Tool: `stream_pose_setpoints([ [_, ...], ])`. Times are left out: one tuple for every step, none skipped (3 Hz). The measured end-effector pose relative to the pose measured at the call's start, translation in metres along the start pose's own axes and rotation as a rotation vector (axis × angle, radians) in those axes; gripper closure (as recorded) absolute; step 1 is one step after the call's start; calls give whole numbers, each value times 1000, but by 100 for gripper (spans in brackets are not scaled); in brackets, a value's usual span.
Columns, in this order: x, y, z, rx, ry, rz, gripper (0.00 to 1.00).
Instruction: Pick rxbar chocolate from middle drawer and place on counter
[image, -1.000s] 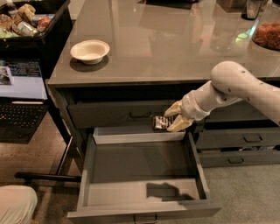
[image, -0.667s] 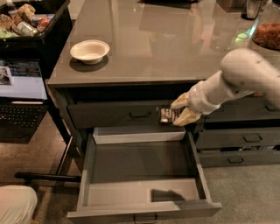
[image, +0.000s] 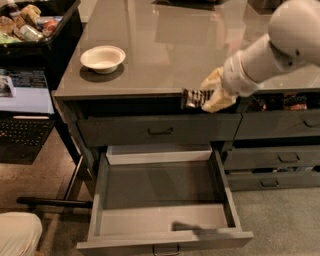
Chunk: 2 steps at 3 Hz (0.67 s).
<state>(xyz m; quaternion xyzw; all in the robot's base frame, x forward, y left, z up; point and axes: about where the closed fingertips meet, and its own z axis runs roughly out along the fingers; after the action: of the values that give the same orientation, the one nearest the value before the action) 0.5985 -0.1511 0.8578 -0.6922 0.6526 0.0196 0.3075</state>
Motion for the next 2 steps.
stream_pose_setpoints([
  [-12,-32,-13,51,-69,67,100],
  [-15,-58,-13,99,-192,184,100],
])
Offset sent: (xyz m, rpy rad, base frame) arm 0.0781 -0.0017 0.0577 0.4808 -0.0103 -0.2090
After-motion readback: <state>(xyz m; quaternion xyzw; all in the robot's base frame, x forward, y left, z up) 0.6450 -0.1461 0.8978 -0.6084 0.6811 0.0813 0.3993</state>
